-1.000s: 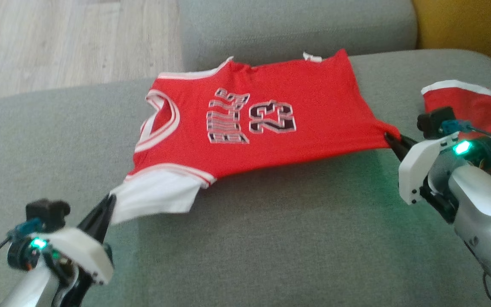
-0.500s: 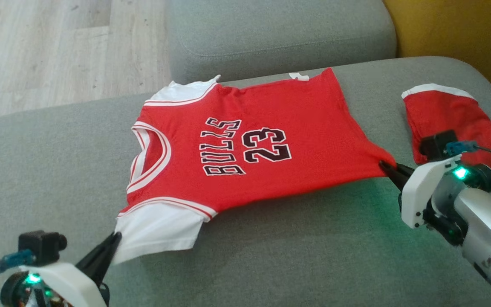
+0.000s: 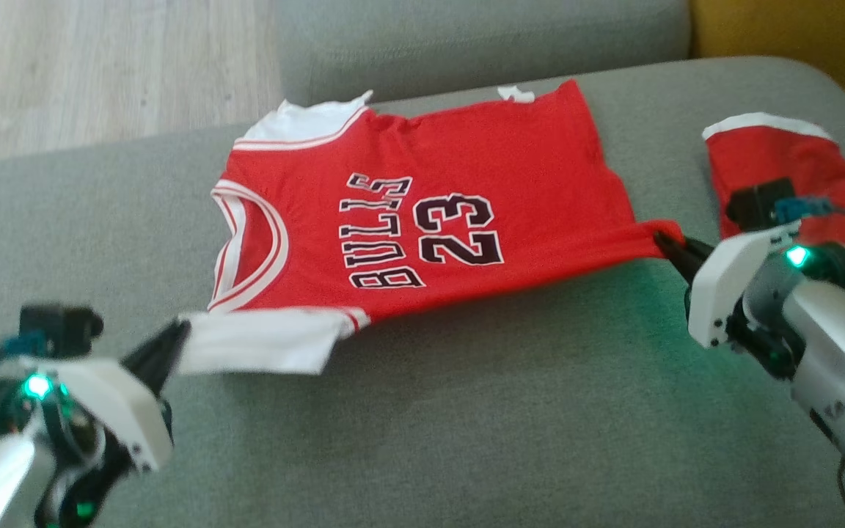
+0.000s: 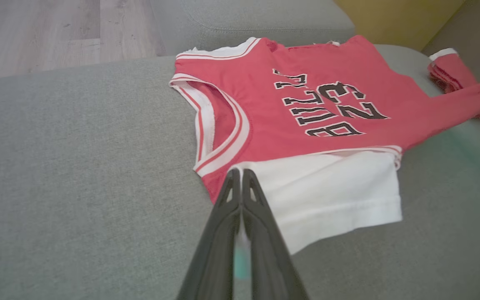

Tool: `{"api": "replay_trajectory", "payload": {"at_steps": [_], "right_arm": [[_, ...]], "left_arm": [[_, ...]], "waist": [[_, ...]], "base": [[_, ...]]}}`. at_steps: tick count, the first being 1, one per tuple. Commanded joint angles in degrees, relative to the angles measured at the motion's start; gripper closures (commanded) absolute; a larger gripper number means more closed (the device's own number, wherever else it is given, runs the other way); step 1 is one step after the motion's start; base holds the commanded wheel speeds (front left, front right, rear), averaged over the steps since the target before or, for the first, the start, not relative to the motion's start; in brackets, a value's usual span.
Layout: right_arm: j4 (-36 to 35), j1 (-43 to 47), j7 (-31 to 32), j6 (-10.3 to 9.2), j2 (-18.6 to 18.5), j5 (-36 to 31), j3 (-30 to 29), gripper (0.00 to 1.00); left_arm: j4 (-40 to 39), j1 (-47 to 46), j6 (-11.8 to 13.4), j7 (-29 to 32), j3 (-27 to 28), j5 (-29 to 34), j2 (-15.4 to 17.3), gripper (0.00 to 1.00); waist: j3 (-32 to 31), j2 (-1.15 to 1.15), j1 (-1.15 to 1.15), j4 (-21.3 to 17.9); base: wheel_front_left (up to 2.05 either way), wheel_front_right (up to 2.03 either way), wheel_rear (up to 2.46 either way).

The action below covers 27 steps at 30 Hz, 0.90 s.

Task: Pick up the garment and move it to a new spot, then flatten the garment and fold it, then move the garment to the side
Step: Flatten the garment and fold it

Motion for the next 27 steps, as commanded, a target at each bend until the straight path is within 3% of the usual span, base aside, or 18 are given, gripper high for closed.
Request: {"api": "replay_trajectory", "payload": {"at_steps": [1,12,22,23,24,25,26,27], "right_arm": [[-0.2,-2.2,0.5,-0.05,-0.2,0.0,-0.6,1.00],[6.0,-9.1,4.2,-0.05,2.5,-0.8,-0.4,1.00],[9.8,-12.8,4.1,-0.05,4.3,-0.3,0.1,1.00],[10.3,-13.2,3.4,-0.05,4.4,-0.5,0.2,0.81],[10.7,-13.7,2.3,-0.05,4.5,-0.8,0.2,0.05],[11.3,-14.1,1.3,-0.05,4.7,-0.7,-0.2,0.00],[11.7,-14.4,0.3,-0.05,5.0,-0.6,-0.5,0.00],[12.2,-14.8,-0.8,-0.05,5.2,-0.5,-0.8,0.00]], "left_arm": [[-0.2,-5.8,-0.2,0.7,2.5,1.0,2.4,1.00],[12.5,-24.0,-3.4,7.0,-3.4,6.5,-0.2,1.00],[23.9,-35.9,-5.5,6.4,-10.1,12.8,-4.2,1.00],[25.1,-36.9,-5.6,5.9,-10.7,13.4,-4.5,1.00],[26.3,-37.9,-5.6,5.1,-11.1,14.2,-4.9,0.63],[27.4,-39.0,-5.5,3.9,-11.3,15.0,-5.3,0.18],[28.6,-40.0,-5.1,2.4,-11.4,15.9,-5.8,0.00],[29.8,-40.9,-4.6,0.6,-11.2,16.5,-6.3,0.00]], "waist": [[1.3,0.00,-0.01,0.5],[7.3,0.00,-0.01,0.9],[11.4,0.00,-0.01,1.4],[11.7,0.00,-0.01,1.4],[12.0,0.00,-0.01,1.5],[12.4,0.00,-0.01,1.6],[12.6,0.00,-0.01,1.6],[12.8,0.00,-0.01,1.7]], "base": [[0.00,0.00,0.00],[0.00,0.00,0.00],[0.00,0.00,0.00],[0.00,0.00,0.00],[0.00,0.00,0.00],[0.00,0.00,0.00],[0.00,0.00,0.00],[0.00,0.00,0.00]]}}
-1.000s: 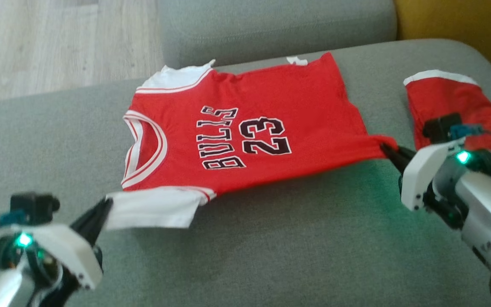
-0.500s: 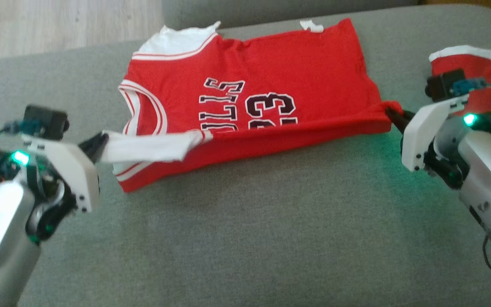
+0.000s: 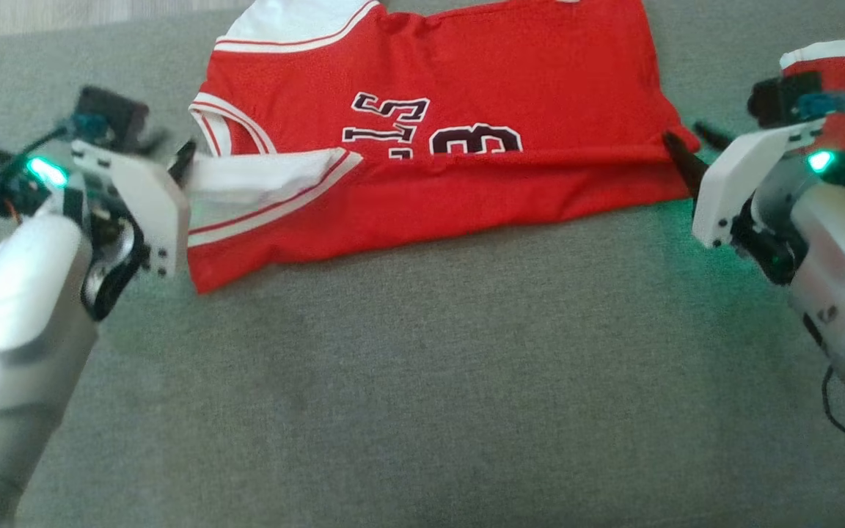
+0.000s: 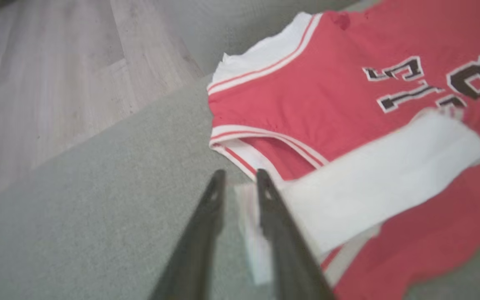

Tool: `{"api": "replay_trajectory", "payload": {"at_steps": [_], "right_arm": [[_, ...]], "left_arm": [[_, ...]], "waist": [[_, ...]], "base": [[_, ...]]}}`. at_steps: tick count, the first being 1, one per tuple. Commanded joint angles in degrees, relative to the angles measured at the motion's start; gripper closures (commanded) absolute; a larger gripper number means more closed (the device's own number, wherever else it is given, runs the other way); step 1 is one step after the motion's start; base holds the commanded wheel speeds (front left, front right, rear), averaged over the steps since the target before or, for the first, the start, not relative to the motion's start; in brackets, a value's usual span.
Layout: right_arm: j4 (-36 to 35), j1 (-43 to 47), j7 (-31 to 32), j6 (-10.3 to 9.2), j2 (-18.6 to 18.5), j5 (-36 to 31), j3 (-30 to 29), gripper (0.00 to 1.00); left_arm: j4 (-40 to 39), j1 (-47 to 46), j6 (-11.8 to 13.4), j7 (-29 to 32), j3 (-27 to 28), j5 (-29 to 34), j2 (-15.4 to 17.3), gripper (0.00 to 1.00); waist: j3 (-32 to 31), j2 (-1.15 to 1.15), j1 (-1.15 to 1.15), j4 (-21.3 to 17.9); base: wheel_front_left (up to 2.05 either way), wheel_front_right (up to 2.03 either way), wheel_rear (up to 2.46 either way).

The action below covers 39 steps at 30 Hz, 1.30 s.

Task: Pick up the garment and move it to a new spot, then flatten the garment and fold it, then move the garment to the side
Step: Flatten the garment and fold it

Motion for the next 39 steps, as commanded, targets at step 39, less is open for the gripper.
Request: {"api": "replay_trajectory", "payload": {"at_steps": [39], "right_arm": [[-39.4,42.9,-20.4,-0.05,18.5,-43.1,-51.3,0.00]], "left_arm": [[-24.3,38.9,7.8,-37.5,31.2,13.9,-19.2,0.00]], "waist": [[-14.2,0.00,-0.01,-1.7]], "base": [[0.00,0.00,0.00]]}}
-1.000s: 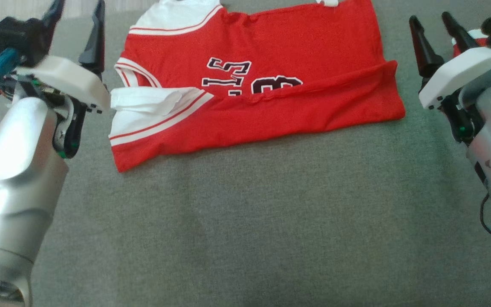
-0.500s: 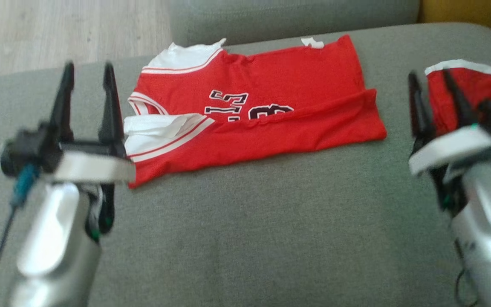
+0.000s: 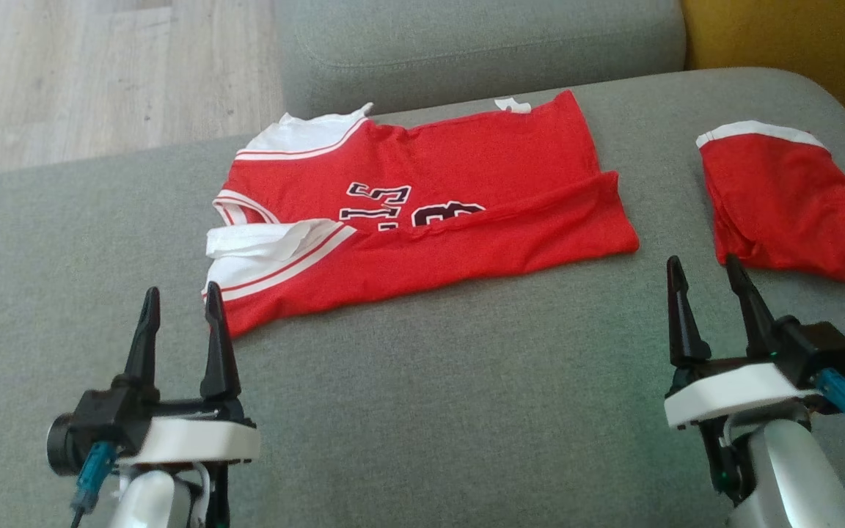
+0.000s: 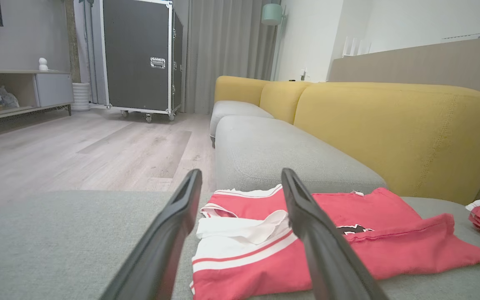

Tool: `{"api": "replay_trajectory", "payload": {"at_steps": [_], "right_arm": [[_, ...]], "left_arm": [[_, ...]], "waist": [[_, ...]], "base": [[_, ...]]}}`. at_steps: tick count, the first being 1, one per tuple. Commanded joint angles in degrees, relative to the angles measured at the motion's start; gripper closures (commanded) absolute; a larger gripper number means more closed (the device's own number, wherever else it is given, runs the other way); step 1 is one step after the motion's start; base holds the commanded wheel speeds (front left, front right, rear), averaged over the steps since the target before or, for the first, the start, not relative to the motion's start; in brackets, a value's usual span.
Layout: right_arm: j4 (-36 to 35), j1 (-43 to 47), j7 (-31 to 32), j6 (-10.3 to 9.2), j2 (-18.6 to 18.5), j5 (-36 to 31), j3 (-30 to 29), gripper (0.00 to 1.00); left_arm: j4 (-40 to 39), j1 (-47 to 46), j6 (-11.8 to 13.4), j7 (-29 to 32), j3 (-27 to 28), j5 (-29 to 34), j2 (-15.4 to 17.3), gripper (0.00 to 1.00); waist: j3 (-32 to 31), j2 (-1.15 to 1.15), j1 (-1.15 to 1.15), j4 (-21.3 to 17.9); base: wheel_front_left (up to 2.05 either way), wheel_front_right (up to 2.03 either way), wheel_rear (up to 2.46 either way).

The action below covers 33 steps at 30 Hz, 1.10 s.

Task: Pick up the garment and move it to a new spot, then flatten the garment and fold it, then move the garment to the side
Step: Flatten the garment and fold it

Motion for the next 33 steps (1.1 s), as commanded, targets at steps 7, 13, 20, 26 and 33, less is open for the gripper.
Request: {"api": "replay_trajectory", "payload": {"at_steps": [7,13,20,26,33], "right_arm": [[-4.2,-2.5,-0.4,-0.05,0.8,-0.8,1.9,0.00],[-5.0,-4.1,-0.4,-0.05,0.8,0.7,2.6,0.00],[-5.3,-5.5,-0.4,-0.05,0.8,0.9,2.5,0.00],[-5.9,-6.3,-0.4,-0.05,0.8,1.6,2.7,0.00],[-4.8,-6.9,-0.4,-0.05,0.8,2.1,2.5,0.00]], "left_arm": [[2.0,-4.2,-0.9,-0.3,4.5,2.5,-1.1,0.00],[13.4,-10.7,-1.0,1.2,4.0,3.7,-0.8,0.00],[26.0,-17.7,1.0,6.2,4.7,3.3,0.2,0.00],[33.6,-21.5,1.9,10.1,4.5,3.2,1.3,0.00],[37.2,-23.1,-0.1,12.3,2.8,3.2,1.6,1.00]], "waist": [[2.7,0.00,0.01,-0.8],[6.4,0.00,0.01,-1.4],[9.8,0.00,0.01,-2.7],[11.5,0.00,0.01,-3.5],[11.4,0.00,0.01,-3.2]], "base": [[0.00,0.00,0.00],[0.00,0.00,0.00],[0.00,0.00,0.00],[0.00,0.00,0.00],[0.00,0.00,0.00]]}}
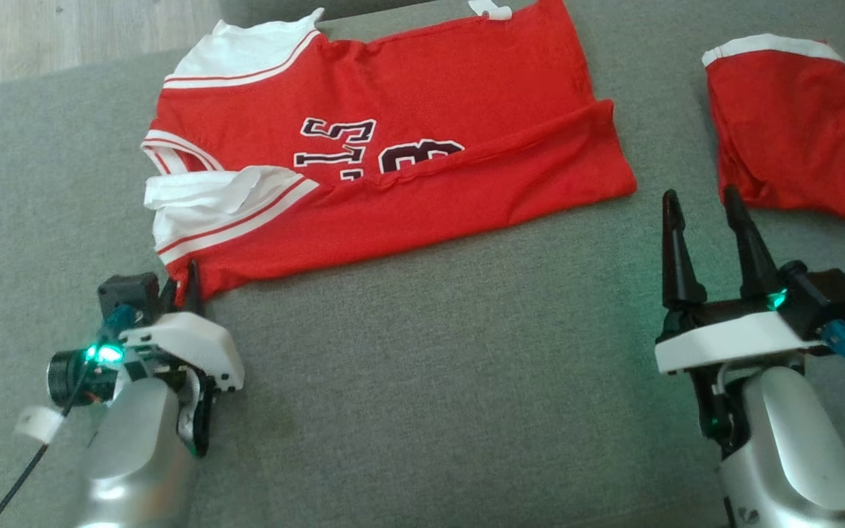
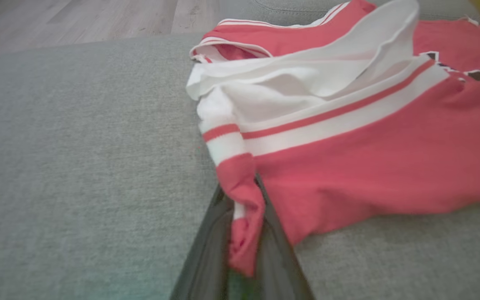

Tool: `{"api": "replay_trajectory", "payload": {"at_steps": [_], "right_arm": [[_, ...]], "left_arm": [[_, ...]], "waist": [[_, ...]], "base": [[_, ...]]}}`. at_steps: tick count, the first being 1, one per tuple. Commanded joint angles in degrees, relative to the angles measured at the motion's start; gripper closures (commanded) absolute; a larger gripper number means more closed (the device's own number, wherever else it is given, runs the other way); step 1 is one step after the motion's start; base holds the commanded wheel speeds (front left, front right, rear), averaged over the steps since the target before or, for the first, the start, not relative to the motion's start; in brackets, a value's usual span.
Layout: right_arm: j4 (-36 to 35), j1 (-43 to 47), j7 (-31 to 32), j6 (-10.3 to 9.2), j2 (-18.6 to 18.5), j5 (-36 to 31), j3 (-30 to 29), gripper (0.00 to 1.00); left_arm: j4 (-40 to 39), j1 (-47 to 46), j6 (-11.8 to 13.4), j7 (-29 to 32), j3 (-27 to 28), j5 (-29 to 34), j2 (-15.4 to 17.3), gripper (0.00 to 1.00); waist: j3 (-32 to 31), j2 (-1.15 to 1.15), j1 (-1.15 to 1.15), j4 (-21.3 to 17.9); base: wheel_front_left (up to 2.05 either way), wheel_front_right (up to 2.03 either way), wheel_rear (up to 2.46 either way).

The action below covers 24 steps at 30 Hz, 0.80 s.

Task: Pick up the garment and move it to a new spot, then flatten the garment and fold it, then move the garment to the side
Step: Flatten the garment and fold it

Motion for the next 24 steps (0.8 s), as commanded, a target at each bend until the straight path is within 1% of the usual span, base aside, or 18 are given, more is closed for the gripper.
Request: {"api": "replay_trajectory", "payload": {"at_steps": [1,3,6,7,8,10,12,15,16,21,24], "right_arm": [[0.2,-2.4,-0.3,-0.05,0.2,-0.2,1.1,0.00],[2.9,-3.8,1.2,-0.05,0.2,-0.3,0.4,0.00],[7.9,-7.3,5.7,-0.05,0.2,-1.7,-2.8,0.00],[7.9,-7.3,5.7,-0.05,0.2,-1.7,-2.8,0.00],[9.7,-8.6,7.4,-0.05,0.2,-2.0,-3.3,0.00],[12.9,-11.6,9.9,-0.05,0.2,-2.3,-4.5,0.00],[16.5,-14.6,12.2,-0.05,0.2,-1.3,-5.4,0.00],[22.6,-18.9,14.9,-0.05,0.2,-0.2,-6.6,0.00],[27.0,-21.6,15.7,-0.05,0.2,-1.1,-8.0,0.00],[37.5,-26.8,17.3,-0.05,0.2,-6.5,-13.1,0.00],[42.6,-29.3,17.8,-0.05,0.2,-8.9,-14.7,0.00]], "left_arm": [[0.2,0.0,-0.2,-0.5,1.2,-0.2,1.7,1.00],[-0.6,-0.3,-0.1,-2.5,1.2,-0.2,1.8,1.00],[-2.4,-1.0,-0.5,-6.0,0.7,0.1,1.9,1.00],[-2.4,-1.0,-0.5,-6.0,0.7,0.1,1.9,1.00],[-3.2,-1.2,-0.7,-7.0,0.4,0.3,1.8,1.00],[-5.1,-1.9,-1.4,-8.7,-0.3,0.6,1.6,1.00],[-7.0,-2.7,-2.7,-9.6,-1.7,1.4,1.5,1.00],[-8.9,-4.0,-3.7,-9.7,-3.7,2.8,1.8,1.00],[-9.8,-4.8,-4.2,-9.1,-4.8,3.5,1.8,1.00],[-11.6,-6.3,-4.7,-7.9,-7.1,4.5,1.3,1.00],[-12.4,-6.5,-4.8,-7.6,-7.7,4.5,0.8,1.00]], "waist": [[-0.4,0.00,0.00,0.4],[-0.7,0.00,0.00,0.9],[-1.2,0.00,0.00,1.8],[-1.2,0.00,0.00,1.8],[-1.2,0.00,0.00,2.2],[-1.2,0.00,0.00,3.0],[-1.0,0.00,0.00,3.8],[-0.5,0.00,0.00,5.0],[-0.1,0.00,0.00,5.9],[0.5,0.00,0.00,7.8],[0.7,0.00,0.00,8.7]], "base": [[0.00,0.00,0.00],[0.00,0.00,0.00],[0.00,0.00,0.00],[0.00,0.00,0.00],[0.00,0.00,0.00],[0.00,0.00,0.00],[0.00,0.00,0.00],[0.00,0.00,0.00],[0.00,0.00,0.00],[0.00,0.00,0.00],[0.00,0.00,0.00]]}}
